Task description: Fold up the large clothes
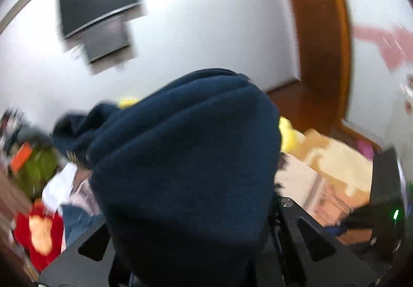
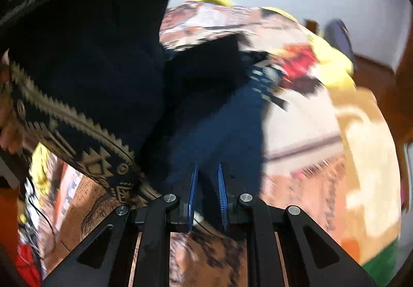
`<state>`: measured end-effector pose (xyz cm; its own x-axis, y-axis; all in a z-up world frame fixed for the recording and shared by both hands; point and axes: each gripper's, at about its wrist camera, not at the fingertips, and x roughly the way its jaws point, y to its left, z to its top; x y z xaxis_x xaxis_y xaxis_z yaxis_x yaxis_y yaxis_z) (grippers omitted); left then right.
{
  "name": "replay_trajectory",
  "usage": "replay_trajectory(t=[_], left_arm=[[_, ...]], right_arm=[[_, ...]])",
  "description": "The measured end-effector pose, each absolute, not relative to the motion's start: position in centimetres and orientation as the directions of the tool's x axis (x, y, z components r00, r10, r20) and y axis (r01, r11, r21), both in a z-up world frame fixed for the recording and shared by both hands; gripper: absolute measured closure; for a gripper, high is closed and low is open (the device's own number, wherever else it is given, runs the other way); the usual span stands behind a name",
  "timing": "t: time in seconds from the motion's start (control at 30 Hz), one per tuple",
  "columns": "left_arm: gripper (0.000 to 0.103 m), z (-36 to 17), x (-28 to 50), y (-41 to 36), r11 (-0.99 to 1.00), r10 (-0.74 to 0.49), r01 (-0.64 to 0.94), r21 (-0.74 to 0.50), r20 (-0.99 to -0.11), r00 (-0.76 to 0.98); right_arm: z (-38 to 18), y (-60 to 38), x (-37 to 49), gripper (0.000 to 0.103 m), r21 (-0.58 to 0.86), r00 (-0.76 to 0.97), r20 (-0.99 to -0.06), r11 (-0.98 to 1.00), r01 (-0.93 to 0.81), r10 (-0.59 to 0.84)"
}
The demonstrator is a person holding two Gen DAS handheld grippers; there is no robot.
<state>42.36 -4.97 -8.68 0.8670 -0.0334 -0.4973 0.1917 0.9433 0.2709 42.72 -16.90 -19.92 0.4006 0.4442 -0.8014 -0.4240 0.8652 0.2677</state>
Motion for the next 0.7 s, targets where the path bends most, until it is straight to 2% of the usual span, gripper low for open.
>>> replay_trajectory(t=[0.07, 0.13, 0.27, 0.33, 0.4, 0.43, 0.5, 0.57, 0.7], left_arm=[[0.096, -10.9, 42.9, -8.3, 0.901, -0.047, 0.282, 0.331, -0.571, 0.820], [0.096, -13.5, 43.1, -10.2, 0.871, -0.059, 0.357, 0.337, -0.649, 0.758], [0.095, -17.8, 42.9, -11.0, 0.860, -0.147, 0.472, 0.191, -0.794, 0.590], [0.095, -19.1, 42.3, -11.2, 0.854, -0.175, 0.501, 0.139, -0.830, 0.529], [0.093, -19.7, 41.6, -11.7, 0.842, -0.161, 0.515, 0.160, -0.837, 0.524], [0.089, -19.9, 41.3, -11.9, 0.837, -0.158, 0.521, 0.166, -0.838, 0.522], [0.072, -19.5, 40.8, -11.7, 0.839, -0.178, 0.525, 0.141, -0.841, 0.511], [0.047, -18.5, 40.2, -11.4, 0.847, -0.241, 0.527, 0.065, -0.838, 0.490], [0.035, -16.5, 38.0, -10.5, 0.850, -0.285, 0.526, 0.028, -0.816, 0.504]], right_arm=[[-19.7, -19.2, 42.5, 0.092, 0.292, 0.417, -0.793, 0.878, -0.380, 0.444], [-19.3, -21.7, 42.2, 0.092, 0.294, 0.444, -0.789, 0.896, -0.332, 0.424], [-18.1, -25.7, 40.9, 0.092, 0.254, 0.490, -0.790, 0.924, -0.285, 0.369], [-18.0, -27.2, 40.5, 0.092, 0.249, 0.500, -0.790, 0.930, -0.269, 0.356], [-17.8, -28.7, 39.9, 0.092, 0.248, 0.504, -0.793, 0.937, -0.247, 0.343], [-17.8, -29.2, 39.7, 0.092, 0.248, 0.505, -0.794, 0.939, -0.237, 0.337], [-17.6, -29.9, 39.2, 0.092, 0.245, 0.507, -0.797, 0.943, -0.226, 0.328], [-17.4, -30.3, 39.1, 0.092, 0.240, 0.511, -0.797, 0.945, -0.221, 0.322], [-15.9, -30.4, 38.1, 0.092, 0.241, 0.533, -0.775, 0.938, -0.248, 0.340]])
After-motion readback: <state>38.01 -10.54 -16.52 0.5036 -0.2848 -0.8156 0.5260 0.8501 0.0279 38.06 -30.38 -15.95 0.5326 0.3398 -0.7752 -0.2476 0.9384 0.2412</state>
